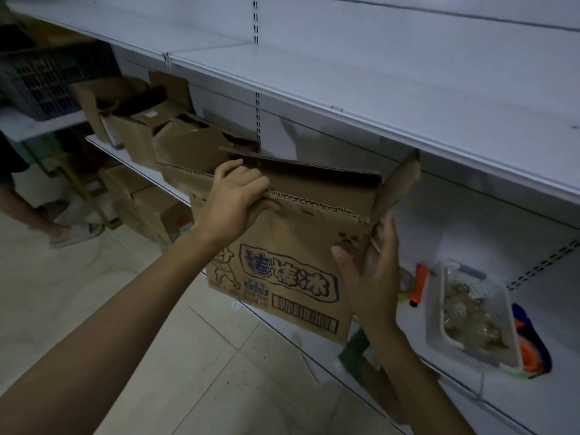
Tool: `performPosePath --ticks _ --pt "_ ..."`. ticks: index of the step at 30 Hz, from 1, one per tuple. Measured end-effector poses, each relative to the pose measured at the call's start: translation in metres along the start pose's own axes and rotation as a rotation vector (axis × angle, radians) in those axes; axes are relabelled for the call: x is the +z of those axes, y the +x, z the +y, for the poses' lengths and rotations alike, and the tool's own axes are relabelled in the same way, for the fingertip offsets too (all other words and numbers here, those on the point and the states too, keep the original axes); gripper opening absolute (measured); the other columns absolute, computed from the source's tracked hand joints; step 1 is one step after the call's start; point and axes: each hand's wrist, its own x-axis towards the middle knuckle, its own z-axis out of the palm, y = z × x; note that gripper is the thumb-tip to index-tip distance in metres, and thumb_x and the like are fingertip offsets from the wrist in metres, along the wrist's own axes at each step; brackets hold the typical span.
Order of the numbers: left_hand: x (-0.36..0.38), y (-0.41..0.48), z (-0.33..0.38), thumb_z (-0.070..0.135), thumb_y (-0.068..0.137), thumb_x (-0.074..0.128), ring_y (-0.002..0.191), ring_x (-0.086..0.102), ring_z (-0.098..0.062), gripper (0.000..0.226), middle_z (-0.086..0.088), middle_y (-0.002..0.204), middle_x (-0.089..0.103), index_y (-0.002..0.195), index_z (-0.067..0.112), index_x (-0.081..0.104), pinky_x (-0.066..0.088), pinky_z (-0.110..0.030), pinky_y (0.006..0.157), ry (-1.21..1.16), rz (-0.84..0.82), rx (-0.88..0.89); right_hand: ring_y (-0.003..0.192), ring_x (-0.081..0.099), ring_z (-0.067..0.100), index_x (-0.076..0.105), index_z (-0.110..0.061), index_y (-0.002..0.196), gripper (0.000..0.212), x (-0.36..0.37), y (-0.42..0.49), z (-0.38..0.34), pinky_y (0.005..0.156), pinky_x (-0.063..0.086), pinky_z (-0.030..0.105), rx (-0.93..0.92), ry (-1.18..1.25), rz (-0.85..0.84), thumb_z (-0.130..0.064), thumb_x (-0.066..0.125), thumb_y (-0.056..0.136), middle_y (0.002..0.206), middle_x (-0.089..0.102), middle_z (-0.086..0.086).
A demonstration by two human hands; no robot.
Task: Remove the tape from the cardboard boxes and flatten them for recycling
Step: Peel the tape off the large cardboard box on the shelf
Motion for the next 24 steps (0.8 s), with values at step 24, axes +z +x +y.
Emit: performPosePath --ticks 24 --pt "-0.219 -0.098 -0.120 0.040 0.090 0.064 0.147 -0.001 -0.035 0.084 -0.029 0.155 -0.003 0.151 0.014 0.013 0.013 -0.051 0.118 0.063 0.369 -0.219 0.066 0.053 -0.007 0.057 -0.025 0.085 0.022 0.141 -0.010 -0.239 0.057 0.041 0.008 -0.476 -0.129 0.007 -0.014 0.074 0.077 0.071 0.056 -0.014"
